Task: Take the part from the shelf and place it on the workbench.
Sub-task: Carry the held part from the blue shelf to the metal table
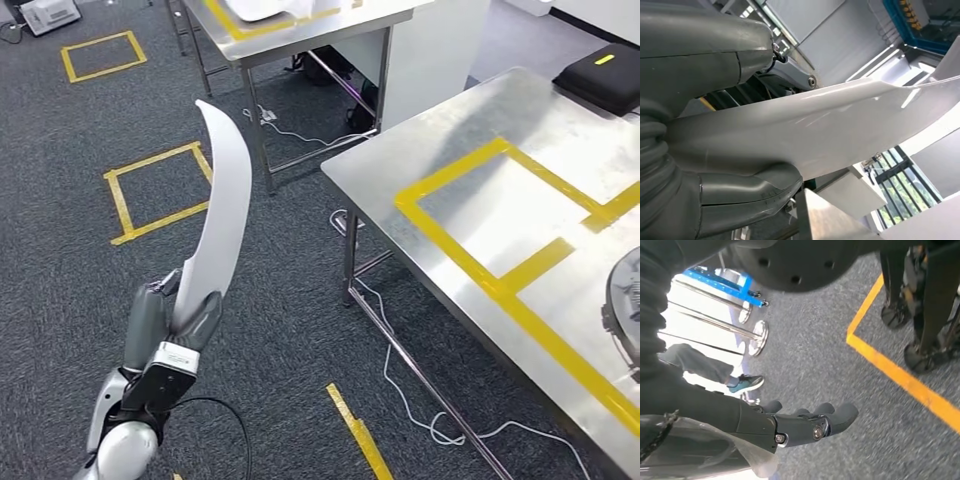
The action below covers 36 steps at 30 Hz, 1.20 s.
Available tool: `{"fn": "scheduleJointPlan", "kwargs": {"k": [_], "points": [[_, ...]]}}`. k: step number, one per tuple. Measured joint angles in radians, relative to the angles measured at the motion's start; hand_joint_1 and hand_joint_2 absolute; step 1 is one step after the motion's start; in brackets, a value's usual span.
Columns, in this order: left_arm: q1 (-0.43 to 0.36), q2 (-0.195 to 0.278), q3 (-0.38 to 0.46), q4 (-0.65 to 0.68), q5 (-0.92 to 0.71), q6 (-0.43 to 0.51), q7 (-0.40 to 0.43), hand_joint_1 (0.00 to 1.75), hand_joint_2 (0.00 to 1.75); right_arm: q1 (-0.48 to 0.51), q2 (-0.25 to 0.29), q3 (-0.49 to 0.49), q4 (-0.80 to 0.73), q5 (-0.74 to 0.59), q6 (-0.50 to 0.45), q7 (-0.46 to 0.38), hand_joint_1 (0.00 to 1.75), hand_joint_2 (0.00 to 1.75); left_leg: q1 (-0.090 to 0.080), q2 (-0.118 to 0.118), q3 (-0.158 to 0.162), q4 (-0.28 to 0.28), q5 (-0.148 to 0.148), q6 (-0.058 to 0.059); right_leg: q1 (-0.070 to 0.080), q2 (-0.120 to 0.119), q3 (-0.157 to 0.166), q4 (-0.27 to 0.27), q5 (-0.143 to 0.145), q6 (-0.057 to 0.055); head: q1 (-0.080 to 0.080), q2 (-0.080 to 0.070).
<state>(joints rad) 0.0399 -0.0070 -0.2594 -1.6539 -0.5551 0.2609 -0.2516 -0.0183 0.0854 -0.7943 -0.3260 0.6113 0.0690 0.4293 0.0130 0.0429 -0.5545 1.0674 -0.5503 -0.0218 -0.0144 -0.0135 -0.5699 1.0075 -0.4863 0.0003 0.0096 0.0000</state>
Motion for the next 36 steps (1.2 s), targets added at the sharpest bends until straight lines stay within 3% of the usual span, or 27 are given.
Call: {"fn": "scheduleJointPlan", "kwargs": {"k": [2,3,4,5,6,8,9,10,12,14,15,17,19,20,22,24,26,28,30,32,34,35,36], "points": [[-0.013,0.005,0.011,0.017,0.001,0.000,0.000,1.75,1.75,-0.004,0.000,-0.001,0.000,0.013,0.001,-0.001,0.00,1.75,0.001,-0.024,-0.060,0.130,-0.061,-0.002,0.001,0.014,0.001,0.000,0.000,-0.008,-0.004,0.000],[-0.017,0.008,0.016,0.027,0.001,0.000,0.000,1.75,1.75,-0.005,-0.001,-0.002,0.000,0.017,0.000,-0.002,0.00,1.75,0.001,-0.029,-0.091,0.190,-0.080,-0.002,0.002,0.023,0.001,0.000,-0.001,-0.010,-0.004,0.000],[-0.021,0.011,0.021,0.036,0.001,0.000,0.000,1.75,1.75,-0.006,-0.001,-0.004,0.000,0.020,0.000,-0.004,0.00,1.75,0.000,-0.032,-0.110,0.222,-0.081,0.000,0.004,0.033,0.002,0.000,-0.001,-0.012,-0.004,0.000],[-0.024,0.013,0.024,0.044,0.001,0.000,0.000,1.75,1.75,-0.006,-0.001,-0.005,0.000,0.022,0.000,-0.005,0.00,1.75,0.000,-0.034,-0.111,0.217,-0.061,0.003,0.006,0.043,0.004,0.000,-0.001,-0.012,-0.004,0.000],[-0.028,0.014,0.027,0.050,0.001,0.000,0.000,1.75,1.75,-0.007,-0.001,-0.006,0.001,0.024,0.000,-0.005,0.00,1.75,-0.001,-0.038,-0.095,0.173,-0.024,0.008,0.007,0.054,0.006,0.000,-0.001,-0.012,-0.004,0.000],[-0.037,0.016,0.032,0.061,0.001,0.000,0.000,1.75,1.75,-0.008,-0.001,-0.007,0.002,0.029,0.000,-0.005,0.00,1.75,-0.002,-0.067,-0.043,0.043,0.048,0.019,0.008,0.072,0.008,0.002,-0.003,-0.009,-0.003,0.000],[-0.042,0.018,0.035,0.065,0.001,0.000,0.000,1.75,1.75,-0.009,-0.001,-0.008,0.003,0.032,0.000,-0.005,0.00,1.75,-0.002,-0.082,-0.022,-0.007,0.064,0.022,0.008,0.081,0.006,0.003,-0.002,-0.005,-0.004,0.000],[-0.046,0.019,0.037,0.070,0.001,0.000,0.000,1.75,1.75,-0.009,-0.001,-0.008,0.003,0.036,0.000,-0.005,0.00,1.75,-0.003,-0.092,-0.010,-0.036,0.067,0.024,0.007,0.089,0.001,0.004,-0.001,0.000,-0.003,0.000],[-0.057,0.022,0.042,0.078,0.001,0.000,0.000,1.75,1.75,-0.008,-0.001,-0.008,0.005,0.044,0.000,-0.005,0.00,1.75,-0.005,-0.089,-0.005,-0.052,0.062,0.028,0.004,0.102,-0.007,0.001,0.003,0.013,-0.004,0.000],[-0.071,0.022,0.046,0.086,0.000,0.000,0.000,1.75,1.75,-0.006,-0.004,-0.009,0.007,0.051,-0.002,-0.005,0.00,1.75,-0.001,-0.074,-0.002,-0.062,0.068,0.037,0.004,0.087,-0.019,0.015,-0.008,0.023,-0.002,0.000],[-0.078,0.022,0.047,0.091,0.000,0.000,0.000,1.75,1.75,-0.007,-0.005,-0.009,0.009,0.054,-0.002,-0.005,0.00,1.75,0.001,-0.065,0.000,-0.067,0.070,0.042,0.004,0.070,-0.036,0.046,-0.027,0.028,0.002,0.000],[-0.085,0.023,0.050,0.103,0.000,0.000,0.000,1.75,1.75,-0.011,-0.007,-0.009,0.012,0.059,-0.002,-0.005,0.00,1.75,0.001,-0.046,0.001,-0.070,0.071,0.048,0.003,0.033,-0.098,0.166,-0.086,0.036,0.007,0.000],[-0.086,0.023,0.053,0.116,0.000,-0.001,0.000,1.75,1.75,-0.011,-0.007,-0.010,0.014,0.061,-0.002,-0.005,0.00,1.75,-0.001,-0.026,0.001,-0.070,0.069,0.049,0.001,0.022,-0.152,0.269,-0.117,0.043,0.007,0.000],[-0.086,0.023,0.053,0.122,0.000,-0.001,0.000,1.75,1.75,-0.011,-0.007,-0.010,0.014,0.062,-0.002,-0.005,0.00,1.75,-0.001,-0.016,0.002,-0.070,0.068,0.048,0.001,0.020,-0.155,0.272,-0.106,0.046,0.007,0.000],[-0.088,0.023,0.054,0.129,-0.001,-0.001,0.000,1.75,1.75,-0.010,-0.008,-0.010,0.015,0.062,-0.003,-0.005,0.00,1.75,-0.001,0.000,0.006,-0.069,0.064,0.043,0.000,0.004,-0.104,0.171,-0.044,0.047,0.008,0.000],[-0.091,0.023,0.055,0.134,-0.001,-0.001,0.000,1.75,1.75,-0.012,-0.009,-0.010,0.015,0.062,-0.003,-0.005,0.00,1.75,-0.007,0.013,0.011,-0.067,0.058,0.033,0.003,-0.034,-0.036,0.046,-0.002,0.040,0.008,0.000],[-0.094,0.023,0.056,0.138,-0.001,-0.001,0.000,1.75,1.75,-0.014,-0.009,-0.010,0.016,0.063,-0.003,-0.007,0.00,1.75,-0.014,0.026,0.014,-0.065,0.054,0.023,0.008,-0.048,-0.013,0.004,0.001,0.026,0.006,0.000],[-0.098,0.024,0.057,0.141,-0.003,-0.001,0.001,1.75,1.75,-0.014,-0.009,-0.010,0.017,0.065,-0.003,-0.009,0.00,1.75,-0.012,0.037,0.019,-0.065,0.049,0.014,0.007,-0.029,-0.012,0.003,0.004,0.011,0.005,0.000],[-0.101,0.024,0.060,0.144,-0.007,0.000,0.003,1.75,1.75,-0.014,-0.009,-0.011,0.018,0.072,-0.003,-0.010,0.00,1.75,-0.008,0.017,0.008,-0.028,0.018,0.004,0.005,-0.013,-0.009,0.000,0.006,-0.003,0.001,0.000],[-0.101,0.027,0.064,0.150,-0.010,0.002,0.007,1.75,1.75,-0.014,-0.009,-0.011,0.018,0.080,-0.004,-0.009,0.00,1.75,-0.006,-0.018,-0.044,0.089,-0.044,-0.001,0.004,0.005,-0.007,-0.002,0.006,-0.012,-0.004,0.000],[-0.099,0.031,0.069,0.159,-0.012,0.004,0.012,1.75,1.75,-0.014,-0.009,-0.011,0.018,0.085,-0.005,-0.011,0.00,1.75,-0.006,-0.031,-0.103,0.209,-0.085,0.000,0.007,0.025,-0.006,-0.001,0.005,-0.017,-0.005,0.000],[-0.099,0.032,0.073,0.163,-0.013,0.006,0.014,1.75,1.75,-0.013,-0.009,-0.011,0.018,0.089,-0.006,-0.012,0.00,1.75,-0.006,-0.033,-0.113,0.224,-0.076,0.002,0.009,0.036,-0.005,-0.001,0.005,-0.018,-0.005,0.000],[-0.098,0.033,0.077,0.167,-0.014,0.008,0.016,1.75,1.75,-0.012,-0.009,-0.011,0.018,0.093,-0.006,-0.013,0.00,1.75,-0.007,-0.036,-0.106,0.201,-0.048,0.007,0.011,0.048,-0.003,-0.001,0.005,-0.018,-0.005,0.000]]}}
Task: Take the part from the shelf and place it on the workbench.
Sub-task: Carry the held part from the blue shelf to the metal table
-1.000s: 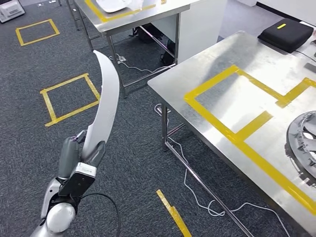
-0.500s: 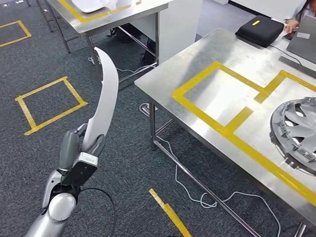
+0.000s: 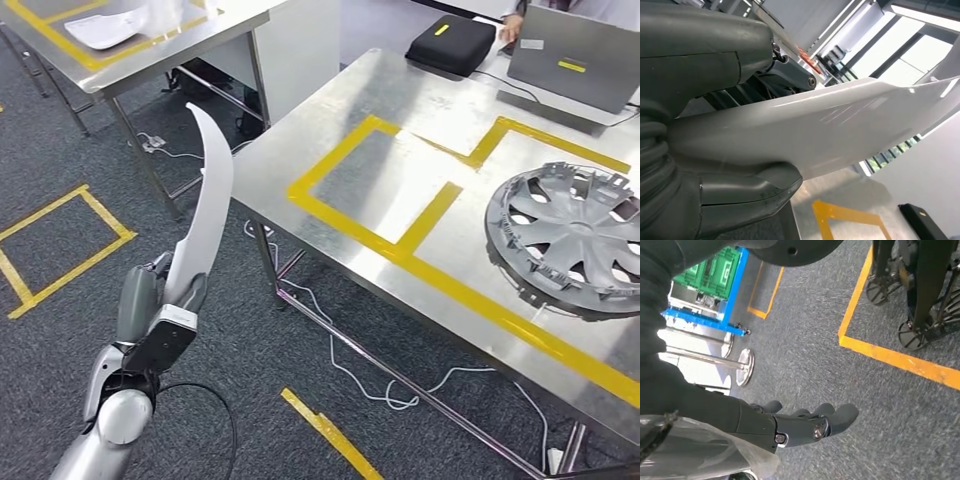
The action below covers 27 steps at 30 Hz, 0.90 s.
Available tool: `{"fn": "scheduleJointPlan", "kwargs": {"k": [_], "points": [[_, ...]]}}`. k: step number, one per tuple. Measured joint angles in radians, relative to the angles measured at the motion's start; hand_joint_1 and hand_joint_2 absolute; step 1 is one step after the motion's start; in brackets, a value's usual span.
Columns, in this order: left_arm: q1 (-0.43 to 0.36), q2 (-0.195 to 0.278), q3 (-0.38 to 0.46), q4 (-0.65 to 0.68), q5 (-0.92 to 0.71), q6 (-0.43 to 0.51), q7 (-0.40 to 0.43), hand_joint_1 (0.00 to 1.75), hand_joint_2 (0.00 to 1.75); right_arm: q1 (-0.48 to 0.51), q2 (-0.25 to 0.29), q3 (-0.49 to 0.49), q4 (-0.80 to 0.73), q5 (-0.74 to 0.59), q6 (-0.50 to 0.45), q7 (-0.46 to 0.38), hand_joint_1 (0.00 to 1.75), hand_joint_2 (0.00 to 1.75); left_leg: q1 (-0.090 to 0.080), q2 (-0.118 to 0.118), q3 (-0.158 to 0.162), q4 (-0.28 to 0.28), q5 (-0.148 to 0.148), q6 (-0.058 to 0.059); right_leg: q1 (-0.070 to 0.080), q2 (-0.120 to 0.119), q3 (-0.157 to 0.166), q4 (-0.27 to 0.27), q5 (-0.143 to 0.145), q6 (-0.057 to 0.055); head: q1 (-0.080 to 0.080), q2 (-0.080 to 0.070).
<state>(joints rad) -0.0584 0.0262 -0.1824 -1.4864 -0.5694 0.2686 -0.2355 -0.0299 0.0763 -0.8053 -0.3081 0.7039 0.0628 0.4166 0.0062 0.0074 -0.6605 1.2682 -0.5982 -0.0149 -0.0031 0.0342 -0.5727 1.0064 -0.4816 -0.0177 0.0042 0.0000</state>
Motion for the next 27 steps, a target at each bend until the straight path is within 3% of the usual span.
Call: {"fn": "scheduleJointPlan", "kwargs": {"k": [2,3,5,7,9,10,11,13,14,15,17,19,20,22,24,25,27], "points": [[-0.001,0.003,0.010,0.007,-0.004,0.004,0.003,1.75,1.75,0.002,0.000,0.000,0.001,0.010,0.000,0.001,0.00,1.75,-0.003,-0.023,0.051,-0.125,0.079,0.017,0.002,0.021,0.004,0.000,0.000,0.000,0.000,0.000],[-0.001,0.005,0.016,0.010,-0.005,0.005,0.004,1.75,1.75,0.002,0.001,0.000,0.001,0.014,0.000,0.002,0.00,1.75,-0.003,-0.040,0.076,-0.185,0.104,0.025,0.003,0.031,0.004,0.001,-0.001,0.002,0.001,0.000],[-0.004,0.007,0.024,0.015,-0.006,0.006,0.005,1.75,1.75,0.002,0.003,0.000,0.003,0.020,0.000,0.002,0.00,1.75,-0.006,-0.063,0.101,-0.246,0.114,0.034,0.001,0.046,-0.004,0.003,0.001,0.011,0.001,0.000],[-0.006,0.007,0.027,0.017,-0.006,0.007,0.006,1.75,1.75,0.005,0.002,0.000,0.003,0.024,-0.001,0.001,0.00,1.75,-0.005,-0.053,0.106,-0.263,0.112,0.035,-0.002,0.057,-0.012,0.000,0.003,0.024,0.000,0.000],[-0.009,0.006,0.030,0.019,-0.007,0.009,0.006,1.75,1.75,0.007,0.000,0.000,0.003,0.032,-0.002,0.002,0.00,1.75,0.001,-0.037,0.115,-0.280,0.118,0.041,0.000,0.037,-0.026,0.022,-0.014,0.035,0.003,0.000],[-0.011,0.005,0.032,0.020,-0.008,0.010,0.006,1.75,1.75,0.006,-0.001,0.000,0.003,0.037,-0.003,0.002,0.00,1.75,0.004,-0.028,0.119,-0.287,0.121,0.043,0.000,0.017,-0.047,0.061,-0.036,0.039,0.006,0.000],[-0.012,0.005,0.035,0.023,-0.009,0.012,0.006,1.75,1.75,0.005,-0.001,0.000,0.004,0.042,-0.004,0.002,0.00,1.75,0.003,-0.020,0.121,-0.289,0.120,0.045,-0.001,-0.003,-0.076,0.119,-0.063,0.043,0.009,0.000],[-0.013,0.005,0.039,0.030,-0.013,0.014,0.007,1.75,1.75,0.005,-0.001,-0.001,0.004,0.050,-0.004,0.002,0.00,1.75,0.003,-0.003,0.122,-0.288,0.117,0.045,-0.005,-0.022,-0.141,0.236,-0.103,0.052,0.012,0.000],[-0.013,0.004,0.041,0.035,-0.015,0.015,0.008,1.75,1.75,0.006,-0.001,-0.001,0.004,0.054,-0.004,0.002,0.00,1.75,0.003,0.005,0.124,-0.288,0.115,0.044,-0.007,-0.026,-0.156,0.259,-0.100,0.055,0.012,0.000],[-0.013,0.004,0.042,0.039,-0.017,0.016,0.008,1.75,1.75,0.008,-0.001,-0.002,0.004,0.057,-0.005,0.002,0.00,1.75,0.003,0.013,0.126,-0.287,0.112,0.042,-0.009,-0.030,-0.151,0.243,-0.080,0.058,0.012,0.000],[-0.014,0.003,0.043,0.045,-0.020,0.019,0.010,1.75,1.75,0.010,-0.001,-0.003,0.004,0.065,-0.007,0.003,0.00,1.75,0.004,0.026,0.136,-0.286,0.102,0.034,-0.011,-0.050,-0.092,0.123,-0.014,0.061,0.012,0.000],[-0.016,0.003,0.046,0.049,-0.021,0.021,0.013,1.75,1.75,0.008,-0.001,-0.004,0.004,0.073,-0.008,0.005,0.00,1.75,-0.001,0.037,0.143,-0.281,0.092,0.023,-0.007,-0.076,-0.034,0.020,0.016,0.054,0.014,0.000],[-0.017,0.003,0.047,0.050,-0.022,0.022,0.014,1.75,1.75,0.007,-0.001,-0.004,0.004,0.076,-0.008,0.004,0.00,1.75,-0.004,0.042,0.145,-0.280,0.088,0.018,-0.005,-0.081,-0.022,0.002,0.013,0.047,0.013,0.000],[-0.018,0.002,0.050,0.051,-0.025,0.025,0.017,1.75,1.75,0.007,-0.001,-0.004,0.004,0.081,-0.008,0.002,0.00,1.75,-0.006,0.052,0.150,-0.280,0.081,0.010,-0.003,-0.070,-0.018,0.001,0.007,0.030,0.012,0.000],[-0.020,0.002,0.051,0.052,-0.026,0.028,0.018,1.75,1.75,0.008,-0.001,-0.004,0.004,0.087,-0.008,0.002,0.00,1.75,-0.002,0.045,0.148,-0.258,0.061,0.000,-0.005,-0.058,-0.012,0.000,0.003,0.018,0.008,0.000],[-0.021,0.002,0.053,0.053,-0.026,0.031,0.019,1.75,1.75,0.008,-0.001,-0.004,0.004,0.090,-0.008,0.003,0.00,1.75,-0.001,0.033,0.131,-0.219,0.038,-0.004,-0.007,-0.053,-0.008,-0.001,0.002,0.012,0.006,0.000],[-0.019,0.002,0.055,0.055,-0.026,0.034,0.019,1.75,1.75,0.007,-0.001,-0.004,0.004,0.092,-0.008,0.002,0.00,1.75,0.000,0.011,0.062,-0.083,-0.020,-0.008,-0.006,-0.040,-0.003,-0.001,-0.002,0.003,0.003,0.000]]}}
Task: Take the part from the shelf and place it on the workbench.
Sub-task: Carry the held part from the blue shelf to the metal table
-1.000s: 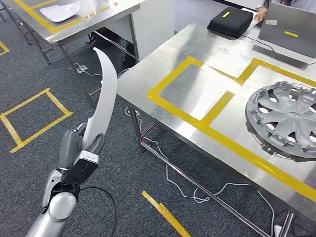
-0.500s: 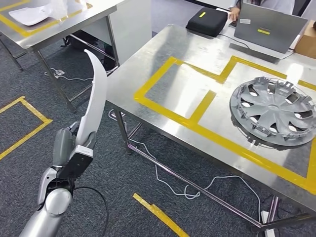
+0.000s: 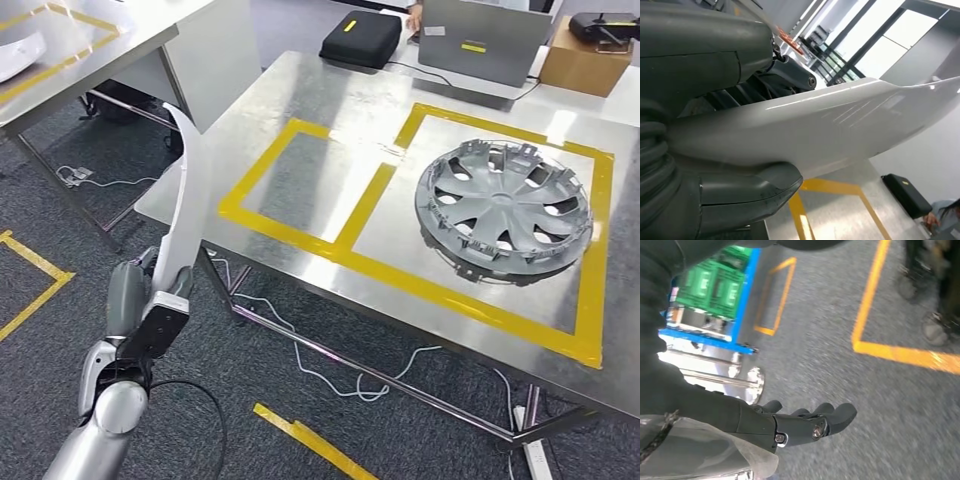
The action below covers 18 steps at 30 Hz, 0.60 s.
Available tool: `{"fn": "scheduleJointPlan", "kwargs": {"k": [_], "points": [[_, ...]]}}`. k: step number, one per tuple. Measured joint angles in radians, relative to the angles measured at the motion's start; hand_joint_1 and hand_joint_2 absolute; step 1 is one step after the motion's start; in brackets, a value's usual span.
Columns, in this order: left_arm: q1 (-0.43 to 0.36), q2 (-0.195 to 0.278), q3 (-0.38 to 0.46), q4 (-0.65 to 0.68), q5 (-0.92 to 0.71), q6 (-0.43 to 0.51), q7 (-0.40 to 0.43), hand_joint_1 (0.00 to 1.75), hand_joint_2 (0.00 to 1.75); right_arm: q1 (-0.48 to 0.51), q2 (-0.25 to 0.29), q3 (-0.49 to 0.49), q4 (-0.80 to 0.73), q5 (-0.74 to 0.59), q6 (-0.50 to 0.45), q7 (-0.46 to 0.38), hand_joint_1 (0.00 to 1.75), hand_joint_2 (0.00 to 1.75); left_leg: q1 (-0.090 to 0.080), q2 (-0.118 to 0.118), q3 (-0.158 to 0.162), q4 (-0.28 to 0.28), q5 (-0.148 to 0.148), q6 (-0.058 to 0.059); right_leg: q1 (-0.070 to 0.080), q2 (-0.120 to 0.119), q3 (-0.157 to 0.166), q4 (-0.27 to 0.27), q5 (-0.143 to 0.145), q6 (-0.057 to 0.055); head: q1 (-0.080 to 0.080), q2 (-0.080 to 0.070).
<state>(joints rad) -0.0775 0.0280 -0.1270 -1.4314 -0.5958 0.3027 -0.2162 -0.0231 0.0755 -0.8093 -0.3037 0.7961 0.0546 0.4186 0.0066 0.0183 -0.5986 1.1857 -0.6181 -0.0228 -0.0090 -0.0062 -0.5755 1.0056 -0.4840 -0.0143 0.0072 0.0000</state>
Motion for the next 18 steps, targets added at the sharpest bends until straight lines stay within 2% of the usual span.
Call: {"fn": "scheduleJointPlan", "kwargs": {"k": [1,2,3,4,5,6,7,9,11,12,13,14,16,17,18], "points": [[0.002,0.000,0.001,0.002,0.000,0.001,0.000,1.75,1.75,0.000,0.000,0.000,0.000,0.000,0.000,-0.001,0.00,1.75,0.000,-0.004,-0.038,0.066,-0.018,0.000,0.001,0.008,0.003,0.000,-0.002,-0.003,0.000,0.000],[0.003,0.000,0.002,0.004,0.000,0.001,0.001,1.75,1.75,0.000,0.000,0.000,0.000,0.000,-0.001,-0.002,0.00,1.75,0.000,-0.006,-0.065,0.104,-0.018,0.003,0.003,0.016,0.006,0.000,-0.005,-0.005,0.000,0.000],[0.004,0.000,0.004,0.005,0.000,0.001,0.001,1.75,1.75,0.000,0.000,0.000,0.000,0.000,-0.001,-0.002,0.00,1.75,-0.001,-0.008,-0.074,0.103,0.003,0.007,0.006,0.024,0.012,0.000,-0.008,-0.005,0.000,0.000],[0.004,0.000,0.004,0.006,0.000,0.001,0.001,1.75,1.75,0.000,0.000,0.000,0.000,0.000,-0.001,-0.002,0.00,1.75,-0.002,-0.011,-0.064,0.062,0.044,0.013,0.008,0.033,0.018,0.000,-0.011,-0.005,0.000,0.000],[0.004,0.000,0.004,0.007,0.000,0.001,0.001,1.75,1.75,0.001,0.000,0.000,0.000,0.000,-0.001,-0.001,0.00,1.75,-0.004,-0.019,-0.042,-0.004,0.092,0.022,0.009,0.040,0.024,0.000,-0.015,-0.004,0.000,0.000],[0.004,0.001,0.005,0.007,0.000,0.001,0.001,1.75,1.75,0.001,0.001,0.000,0.001,0.000,-0.001,0.000,0.00,1.75,-0.007,-0.031,-0.019,-0.067,0.128,0.032,0.011,0.047,0.029,0.000,-0.019,-0.002,0.002,0.000],[0.003,0.001,0.005,0.007,0.000,0.001,0.001,1.75,1.75,0.000,0.003,0.000,0.002,0.000,-0.001,0.000,0.00,1.75,-0.009,-0.043,0.002,-0.122,0.149,0.040,0.011,0.053,0.030,0.001,-0.022,0.001,0.003,0.000],[0.001,0.001,0.006,0.007,0.000,0.002,0.001,1.75,1.75,0.000,0.005,0.000,0.004,0.001,-0.001,-0.001,0.00,1.75,-0.012,-0.055,0.017,-0.163,0.147,0.047,0.008,0.062,0.026,0.000,-0.023,0.011,0.005,0.000],[0.000,0.001,0.006,0.007,0.000,0.002,0.001,1.75,1.75,0.001,0.004,0.000,0.004,0.001,-0.002,-0.002,0.00,1.75,-0.009,-0.049,0.025,-0.179,0.146,0.048,0.007,0.064,0.022,-0.002,-0.026,0.022,0.003,0.000],[-0.001,0.000,0.006,0.007,0.000,0.003,0.001,1.75,1.75,0.001,0.004,0.000,0.004,0.001,-0.002,-0.001,0.00,1.75,-0.006,-0.045,0.031,-0.185,0.147,0.050,0.008,0.056,0.016,0.008,-0.035,0.027,0.004,0.000],[-0.001,-0.001,0.006,0.007,0.000,0.003,0.001,1.75,1.75,0.001,0.003,0.000,0.004,0.002,-0.002,0.000,0.00,1.75,-0.002,-0.041,0.037,-0.192,0.147,0.053,0.008,0.045,0.002,0.036,-0.051,0.032,0.006,0.000],[-0.001,-0.002,0.007,0.007,0.000,0.004,0.001,1.75,1.75,0.000,0.003,0.000,0.004,0.003,-0.001,0.001,0.00,1.75,-0.001,-0.035,0.042,-0.195,0.147,0.055,0.006,0.032,-0.026,0.087,-0.074,0.037,0.008,0.000],[0.000,-0.004,0.008,0.008,0.000,0.005,0.001,1.75,1.75,-0.001,0.003,0.000,0.004,0.005,-0.001,0.000,0.00,1.75,-0.001,-0.026,0.045,-0.195,0.142,0.058,0.001,0.018,-0.103,0.217,-0.121,0.046,0.010,0.000],[0.001,-0.005,0.008,0.009,0.000,0.005,0.001,1.75,1.75,0.000,0.003,0.000,0.004,0.007,-0.001,0.000,0.00,1.75,-0.001,-0.022,0.047,-0.195,0.138,0.057,-0.001,0.016,-0.134,0.261,-0.127,0.050,0.010,0.000],[0.002,-0.005,0.009,0.010,0.000,0.006,0.001,1.75,1.75,0.001,0.003,0.000,0.004,0.010,-0.001,-0.001,0.00,1.75,0.000,-0.018,0.051,-0.195,0.134,0.056,-0.003,0.014,-0.146,0.268,-0.112,0.053,0.010,0.000]]}}
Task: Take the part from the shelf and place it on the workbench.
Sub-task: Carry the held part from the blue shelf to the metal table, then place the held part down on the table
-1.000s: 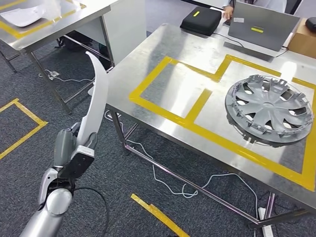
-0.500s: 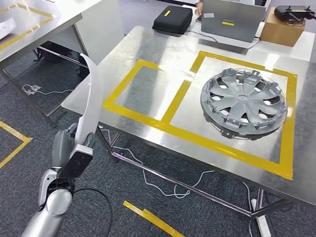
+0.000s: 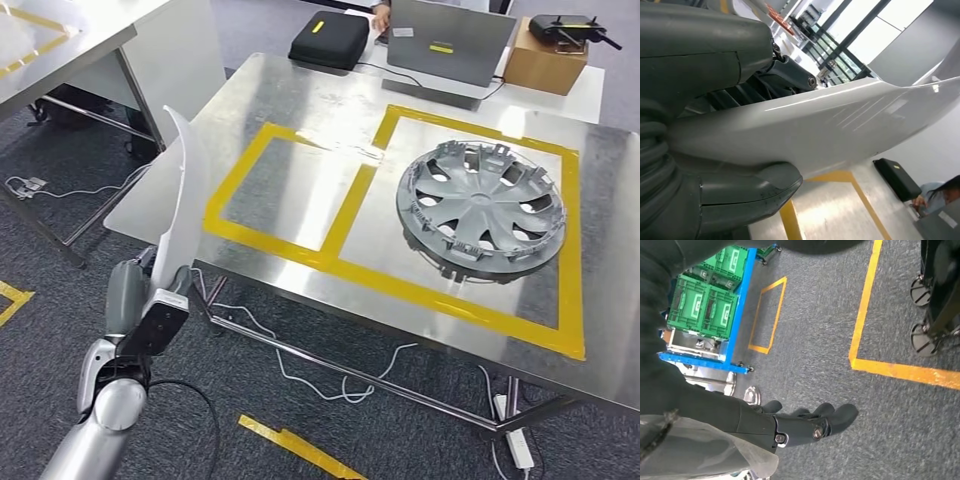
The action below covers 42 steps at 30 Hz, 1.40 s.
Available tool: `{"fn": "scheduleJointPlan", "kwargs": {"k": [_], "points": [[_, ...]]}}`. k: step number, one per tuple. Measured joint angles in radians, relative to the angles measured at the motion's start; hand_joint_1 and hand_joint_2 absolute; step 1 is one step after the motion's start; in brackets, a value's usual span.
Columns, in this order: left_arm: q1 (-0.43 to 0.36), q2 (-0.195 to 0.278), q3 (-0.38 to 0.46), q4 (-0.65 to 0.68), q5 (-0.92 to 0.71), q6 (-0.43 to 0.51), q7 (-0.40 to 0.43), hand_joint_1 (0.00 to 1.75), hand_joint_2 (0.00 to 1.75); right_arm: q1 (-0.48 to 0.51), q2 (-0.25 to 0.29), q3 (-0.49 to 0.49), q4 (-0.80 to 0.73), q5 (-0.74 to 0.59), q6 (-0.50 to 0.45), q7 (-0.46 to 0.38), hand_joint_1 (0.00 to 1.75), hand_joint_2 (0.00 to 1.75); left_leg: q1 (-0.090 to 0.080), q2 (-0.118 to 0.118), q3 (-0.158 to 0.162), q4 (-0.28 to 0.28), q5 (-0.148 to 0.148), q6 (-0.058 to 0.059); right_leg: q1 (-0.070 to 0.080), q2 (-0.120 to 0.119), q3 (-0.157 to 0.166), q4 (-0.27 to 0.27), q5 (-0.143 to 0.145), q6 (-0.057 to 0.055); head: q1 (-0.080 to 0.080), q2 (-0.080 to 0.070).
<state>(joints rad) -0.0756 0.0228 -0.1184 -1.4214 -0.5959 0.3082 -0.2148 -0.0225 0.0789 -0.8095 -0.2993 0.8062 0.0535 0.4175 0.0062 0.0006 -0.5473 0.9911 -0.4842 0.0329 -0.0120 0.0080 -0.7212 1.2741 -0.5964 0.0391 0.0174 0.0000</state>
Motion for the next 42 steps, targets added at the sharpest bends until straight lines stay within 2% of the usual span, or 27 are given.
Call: {"fn": "scheduleJointPlan", "kwargs": {"k": [1,2,4,6,8,10,11,13,14,15,16,18,19,20,22,25,26,28,30,31,32,33,35,37,39,41,42], "points": [[0.001,0.000,0.001,0.001,0.000,0.000,0.000,1.75,1.75,0.001,0.000,0.000,0.000,0.003,-0.001,0.001,0.00,1.75,0.001,0.003,0.007,0.000,-0.005,-0.003,-0.002,-0.003,0.010,-0.034,0.033,0.002,0.000,0.000],[0.001,-0.001,0.002,0.001,0.000,0.001,0.000,1.75,1.75,0.002,0.000,0.000,0.000,0.005,-0.001,0.001,0.00,1.75,0.002,0.006,0.015,0.000,-0.012,-0.007,-0.003,-0.009,0.036,-0.097,0.078,0.005,0.000,0.000],[0.000,-0.002,0.004,0.001,0.000,0.003,0.001,1.75,1.75,0.002,0.000,0.000,0.000,0.008,-0.002,0.002,0.00,1.75,-0.001,0.011,0.028,0.002,-0.025,-0.017,-0.003,-0.025,0.097,-0.218,0.128,0.003,0.001,0.000],[0.000,-0.002,0.007,0.001,0.000,0.005,0.002,1.75,1.75,0.000,0.000,0.000,0.001,0.010,-0.002,-0.003,0.00,1.75,-0.006,0.015,0.032,0.005,-0.032,-0.027,0.001,-0.031,0.121,-0.258,0.124,-0.009,-0.001,0.000],[-0.001,-0.002,0.008,0.001,0.001,0.007,0.003,1.75,1.75,0.000,0.000,-0.001,0.001,0.012,-0.002,-0.008,0.00,1.75,-0.005,0.018,0.035,0.005,-0.038,-0.035,0.001,-0.026,0.126,-0.260,0.120,-0.025,-0.005,0.000],[-0.002,-0.002,0.010,0.001,0.001,0.008,0.003,1.75,1.75,0.000,0.000,-0.001,0.001,0.015,-0.002,-0.007,0.00,1.75,-0.002,0.016,0.023,0.042,-0.063,-0.045,-0.001,-0.022,0.134,-0.262,0.115,-0.039,-0.009,0.000],[-0.002,-0.002,0.011,0.001,0.001,0.009,0.003,1.75,1.75,0.000,0.000,-0.001,0.001,0.016,-0.002,-0.006,0.00,1.75,-0.001,0.014,0.001,0.090,-0.087,-0.049,-0.002,-0.021,0.138,-0.263,0.112,-0.045,-0.011,0.000],[0.000,-0.002,0.013,0.002,0.002,0.010,0.003,1.75,1.75,-0.002,0.000,-0.001,0.001,0.020,-0.003,-0.009,0.00,1.75,0.000,0.012,-0.074,0.230,-0.137,-0.052,0.000,-0.016,0.145,-0.263,0.106,-0.054,-0.013,0.000],[0.001,-0.002,0.014,0.003,0.003,0.010,0.004,1.75,1.75,-0.002,0.000,-0.002,0.001,0.022,-0.004,-0.010,0.00,1.75,0.001,0.011,-0.107,0.283,-0.146,-0.052,0.001,-0.013,0.150,-0.263,0.102,-0.056,-0.013,0.000],[0.002,-0.002,0.014,0.005,0.003,0.010,0.004,1.75,1.75,-0.001,0.000,-0.002,0.001,0.023,-0.004,-0.011,0.00,1.75,0.001,0.011,-0.127,0.305,-0.136,-0.050,0.002,-0.010,0.155,-0.263,0.099,-0.056,-0.013,0.000],[0.003,-0.002,0.014,0.006,0.003,0.010,0.004,1.75,1.75,-0.001,0.000,-0.003,0.001,0.025,-0.004,-0.011,0.00,1.75,0.000,0.010,-0.128,0.286,-0.105,-0.046,0.004,-0.006,0.162,-0.263,0.094,-0.056,-0.014,0.000],[0.002,-0.002,0.015,0.007,0.003,0.010,0.004,1.75,1.75,-0.001,0.000,-0.005,0.002,0.028,-0.004,-0.010,0.00,1.75,-0.003,0.000,-0.088,0.168,-0.018,-0.032,0.005,0.002,0.174,-0.263,0.086,-0.053,-0.013,0.000],[0.002,-0.002,0.016,0.007,0.003,0.010,0.004,1.75,1.75,-0.002,0.002,-0.006,0.002,0.029,-0.003,-0.009,0.00,1.75,-0.004,-0.009,-0.066,0.108,0.011,-0.023,0.006,0.005,0.178,-0.263,0.082,-0.049,-0.012,0.000],[0.000,-0.002,0.017,0.008,0.003,0.010,0.004,1.75,1.75,-0.003,0.003,-0.007,0.003,0.030,-0.003,-0.009,0.00,1.75,-0.007,-0.017,-0.049,0.065,0.023,-0.016,0.005,0.009,0.177,-0.262,0.080,-0.044,-0.011,0.000],[-0.002,-0.002,0.019,0.009,0.003,0.010,0.004,1.75,1.75,-0.006,0.005,-0.009,0.004,0.034,-0.003,-0.010,0.00,1.75,-0.012,-0.024,-0.039,0.034,0.016,-0.011,0.002,0.015,0.173,-0.264,0.080,-0.032,-0.009,0.000],[-0.007,-0.003,0.021,0.009,0.002,0.009,0.004,1.75,1.75,-0.006,0.003,-0.012,0.004,0.043,-0.002,-0.011,0.00,1.75,-0.004,-0.014,-0.024,0.008,0.020,-0.006,0.001,0.013,0.163,-0.251,0.067,-0.016,-0.009,0.000],[-0.010,-0.004,0.021,0.010,0.002,0.008,0.004,1.75,1.75,-0.007,0.003,-0.013,0.004,0.046,-0.002,-0.010,0.00,1.75,-0.001,-0.009,-0.018,0.001,0.022,-0.003,0.001,0.009,0.144,-0.215,0.049,-0.011,-0.007,0.000],[-0.014,-0.006,0.022,0.014,0.001,0.007,0.004,1.75,1.75,-0.008,0.002,-0.016,0.004,0.047,-0.001,-0.010,0.00,1.75,0.000,0.000,-0.014,-0.001,0.018,0.002,-0.002,0.003,0.074,-0.094,0.000,-0.003,-0.005,0.000],[-0.015,-0.008,0.022,0.020,0.000,0.006,0.004,1.75,1.75,-0.005,0.002,-0.018,0.005,0.048,0.000,-0.012,0.00,1.75,-0.001,0.010,-0.012,0.000,0.013,0.003,-0.005,0.002,0.008,0.001,-0.018,0.004,-0.005,0.000],[-0.015,-0.009,0.022,0.022,0.000,0.006,0.004,1.75,1.75,-0.004,0.002,-0.018,0.005,0.048,0.000,-0.011,0.00,1.75,0.000,0.014,-0.009,0.000,0.010,0.001,-0.006,0.000,0.000,-0.001,-0.001,0.007,-0.005,0.000],[-0.015,-0.010,0.022,0.025,0.000,0.006,0.004,1.75,1.75,-0.002,0.002,-0.019,0.005,0.049,0.000,-0.010,0.00,1.75,0.000,0.019,-0.005,0.000,0.006,-0.001,-0.007,-0.004,0.013,-0.041,0.034,0.008,-0.005,0.000],[-0.015,-0.010,0.022,0.026,0.000,0.006,0.004,1.75,1.75,-0.002,0.001,-0.020,0.005,0.049,0.000,-0.009,0.00,1.75,0.001,0.023,0.001,0.000,0.001,-0.005,-0.008,-0.014,0.042,-0.108,0.076,0.009,-0.005,0.000],[-0.017,-0.010,0.022,0.027,0.000,0.006,0.004,1.75,1.75,-0.005,0.001,-0.020,0.005,0.049,0.000,-0.007,0.00,1.75,-0.002,0.031,0.012,0.003,-0.010,-0.015,-0.005,-0.042,0.103,-0.230,0.125,0.004,-0.004,0.000],[-0.019,-0.010,0.022,0.027,0.000,0.006,0.004,1.75,1.75,-0.009,0.001,-0.021,0.005,0.049,0.000,-0.009,0.00,1.75,-0.007,0.039,0.017,0.006,-0.017,-0.025,0.000,-0.049,0.125,-0.264,0.123,-0.010,-0.006,0.000],[-0.021,-0.010,0.021,0.027,-0.007,0.006,0.005,1.75,1.75,-0.010,0.001,-0.021,0.005,0.053,0.000,-0.012,0.00,1.75,-0.006,0.046,0.021,0.008,-0.024,-0.035,0.000,-0.035,0.129,-0.265,0.122,-0.024,-0.007,0.000],[-0.029,-0.009,0.020,0.030,-0.019,0.006,0.007,1.75,1.75,-0.010,0.001,-0.022,0.005,0.061,0.000,-0.010,0.00,1.75,-0.002,0.034,0.009,0.046,-0.055,-0.046,-0.003,-0.023,0.133,-0.267,0.122,-0.037,-0.010,0.000],[-0.034,-0.009,0.019,0.033,-0.025,0.006,0.010,1.75,1.75,-0.012,0.001,-0.023,0.005,0.066,0.000,-0.010,0.00,1.75,0.000,0.024,-0.013,0.096,-0.083,-0.050,-0.005,-0.018,0.134,-0.268,0.122,-0.041,-0.011,0.000]]}}
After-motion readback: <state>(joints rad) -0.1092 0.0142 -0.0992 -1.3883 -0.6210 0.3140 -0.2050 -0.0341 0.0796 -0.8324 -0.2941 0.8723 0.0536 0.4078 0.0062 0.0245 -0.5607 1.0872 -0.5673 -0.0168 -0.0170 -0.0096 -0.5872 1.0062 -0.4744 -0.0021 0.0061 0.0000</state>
